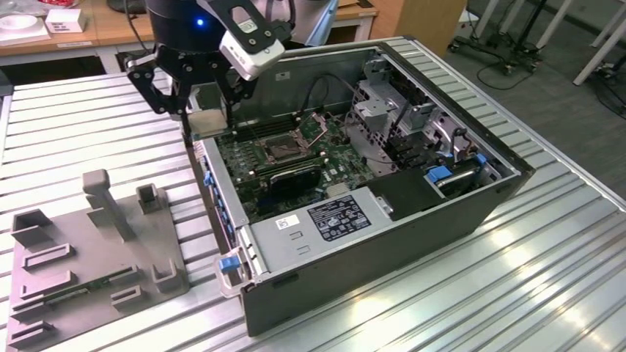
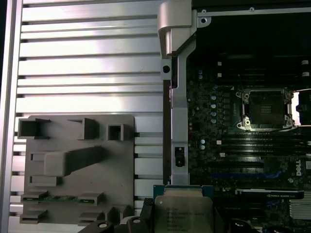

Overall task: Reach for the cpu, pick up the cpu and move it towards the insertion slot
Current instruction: 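Pick up the cpu and move it towards the insertion slot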

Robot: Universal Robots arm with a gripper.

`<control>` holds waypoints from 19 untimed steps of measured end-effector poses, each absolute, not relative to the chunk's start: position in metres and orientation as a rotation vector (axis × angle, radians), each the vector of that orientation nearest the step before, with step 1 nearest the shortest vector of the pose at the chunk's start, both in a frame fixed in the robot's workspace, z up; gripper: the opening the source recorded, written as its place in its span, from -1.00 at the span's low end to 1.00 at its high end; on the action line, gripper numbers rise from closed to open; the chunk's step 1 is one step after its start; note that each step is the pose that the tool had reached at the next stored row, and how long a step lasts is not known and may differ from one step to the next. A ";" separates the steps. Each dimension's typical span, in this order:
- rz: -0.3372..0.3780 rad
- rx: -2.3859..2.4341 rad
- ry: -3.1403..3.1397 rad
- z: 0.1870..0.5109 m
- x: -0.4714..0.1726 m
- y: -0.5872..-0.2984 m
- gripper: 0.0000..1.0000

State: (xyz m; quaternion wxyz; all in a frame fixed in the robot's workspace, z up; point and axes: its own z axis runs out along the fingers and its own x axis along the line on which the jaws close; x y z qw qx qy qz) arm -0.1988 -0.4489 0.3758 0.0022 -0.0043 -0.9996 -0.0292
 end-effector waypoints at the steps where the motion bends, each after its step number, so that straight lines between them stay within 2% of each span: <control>1: -0.092 -0.013 -3.136 0.376 -0.198 -0.449 0.09; 19: -0.092 -0.013 -3.136 0.376 -0.191 -0.449 0.09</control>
